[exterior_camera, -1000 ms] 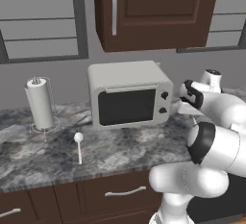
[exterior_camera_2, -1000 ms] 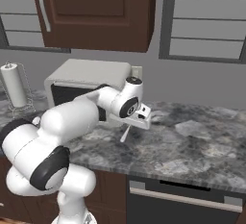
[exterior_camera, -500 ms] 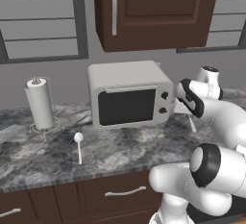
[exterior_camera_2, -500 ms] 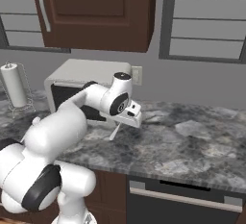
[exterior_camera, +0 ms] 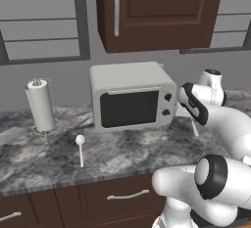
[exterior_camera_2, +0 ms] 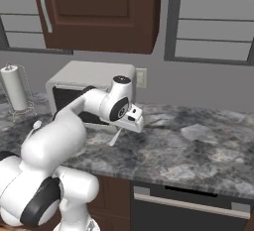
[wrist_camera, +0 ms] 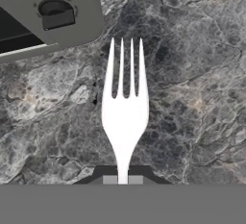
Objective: Take the fork and place it on the left side of the plate. Then take the spoon and place it on the right side of the plate. Make sure they're directly next to the plate.
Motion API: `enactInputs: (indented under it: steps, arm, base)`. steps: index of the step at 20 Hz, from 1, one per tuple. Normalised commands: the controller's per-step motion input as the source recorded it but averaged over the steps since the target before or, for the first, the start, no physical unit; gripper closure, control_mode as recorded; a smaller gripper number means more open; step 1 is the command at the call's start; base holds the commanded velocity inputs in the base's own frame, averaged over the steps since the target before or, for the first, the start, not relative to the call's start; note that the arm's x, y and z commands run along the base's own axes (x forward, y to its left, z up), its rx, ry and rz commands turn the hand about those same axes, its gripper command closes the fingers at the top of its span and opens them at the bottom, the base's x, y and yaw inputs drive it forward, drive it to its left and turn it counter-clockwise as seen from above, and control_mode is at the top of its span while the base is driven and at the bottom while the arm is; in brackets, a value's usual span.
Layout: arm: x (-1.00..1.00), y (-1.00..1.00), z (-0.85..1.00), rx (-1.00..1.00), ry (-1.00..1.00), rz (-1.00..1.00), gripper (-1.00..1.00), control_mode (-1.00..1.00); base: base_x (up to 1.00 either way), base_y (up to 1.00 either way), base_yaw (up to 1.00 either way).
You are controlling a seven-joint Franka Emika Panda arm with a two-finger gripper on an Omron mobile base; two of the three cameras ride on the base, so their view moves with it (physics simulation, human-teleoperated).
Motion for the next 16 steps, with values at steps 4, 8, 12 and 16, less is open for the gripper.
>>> enactInputs:
  steps: [4, 8, 12, 16]
  arm:
    - [0.0, 0.0, 0.0, 0.0, 0.0, 0.0, 1.0, 1.0]
    - [0.0, 0.0, 0.0, 0.0, 0.0, 0.0, 1.0, 1.0]
    - [0.0, 0.0, 0.0, 0.0, 0.0, 0.0, 1.0, 1.0]
    - [0.0, 0.0, 0.0, 0.0, 0.0, 0.0, 1.0, 1.0]
  base:
    - [0.0, 0.0, 0.0]
    - [-0.06, 0.0, 0.0]
    - [-0.62, -0.07, -0.06]
    - [-0.26, -0.1, -0.52]
